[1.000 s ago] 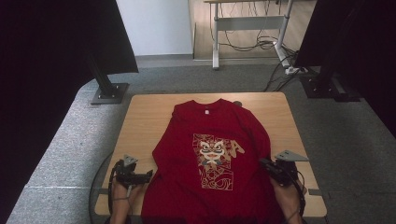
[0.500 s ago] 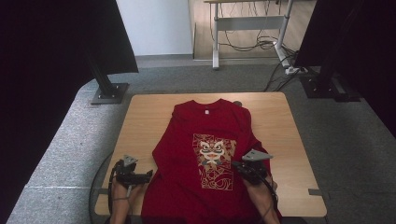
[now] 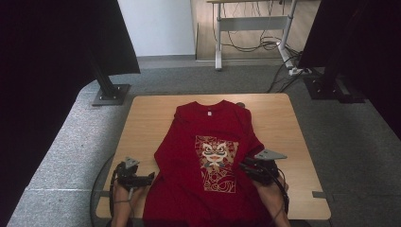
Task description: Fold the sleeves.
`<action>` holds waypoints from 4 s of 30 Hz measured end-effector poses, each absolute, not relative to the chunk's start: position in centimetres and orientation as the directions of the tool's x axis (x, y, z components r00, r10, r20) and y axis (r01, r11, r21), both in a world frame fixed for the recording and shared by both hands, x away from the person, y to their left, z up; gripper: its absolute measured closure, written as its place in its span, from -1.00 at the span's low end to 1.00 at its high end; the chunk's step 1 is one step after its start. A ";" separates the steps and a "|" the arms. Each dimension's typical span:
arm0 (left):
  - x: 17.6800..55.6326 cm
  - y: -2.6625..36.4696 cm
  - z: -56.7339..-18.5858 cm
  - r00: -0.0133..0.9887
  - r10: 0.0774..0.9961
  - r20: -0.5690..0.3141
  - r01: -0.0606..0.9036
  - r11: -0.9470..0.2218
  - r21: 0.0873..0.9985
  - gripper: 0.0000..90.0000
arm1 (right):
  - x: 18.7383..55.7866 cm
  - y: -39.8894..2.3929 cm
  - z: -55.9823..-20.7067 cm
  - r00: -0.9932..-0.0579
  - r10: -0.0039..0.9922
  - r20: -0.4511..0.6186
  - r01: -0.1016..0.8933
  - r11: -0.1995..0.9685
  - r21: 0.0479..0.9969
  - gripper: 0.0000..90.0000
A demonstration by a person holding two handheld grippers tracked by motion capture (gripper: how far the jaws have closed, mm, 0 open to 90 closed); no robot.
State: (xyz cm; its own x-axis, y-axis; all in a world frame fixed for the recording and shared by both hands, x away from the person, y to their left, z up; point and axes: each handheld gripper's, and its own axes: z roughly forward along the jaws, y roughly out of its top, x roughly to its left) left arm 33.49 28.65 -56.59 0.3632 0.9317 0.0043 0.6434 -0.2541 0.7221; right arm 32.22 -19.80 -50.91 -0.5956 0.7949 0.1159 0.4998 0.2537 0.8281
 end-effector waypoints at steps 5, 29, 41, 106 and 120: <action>33.5 28.6 -56.6 0.363 0.932 0.004 0.643 -0.254 0.722 -0.98 | 31.1 -20.7 -51.8 -0.600 0.791 0.118 0.519 0.272 0.810 0.30; 33.5 28.6 -56.6 0.362 0.932 0.004 0.644 -0.253 0.722 -0.98 | 26.1 -21.8 -53.7 -0.649 0.742 0.169 0.573 0.330 0.750 0.95; 33.5 28.6 -56.6 0.362 0.932 0.004 0.644 -0.253 0.722 -0.98 | 26.4 -15.5 -53.1 -0.742 0.642 0.194 0.531 0.386 0.754 0.95; 33.5 28.7 -56.6 0.365 0.931 0.004 0.643 -0.256 0.722 -0.98 | 41.9 -17.5 -54.2 -0.494 0.869 -0.028 0.513 0.317 0.798 -0.28; 33.5 28.7 -56.6 0.365 0.931 0.004 0.643 -0.255 0.722 -0.99 | 42.4 -16.5 -54.7 -0.481 0.876 -0.009 0.547 0.308 0.779 -0.30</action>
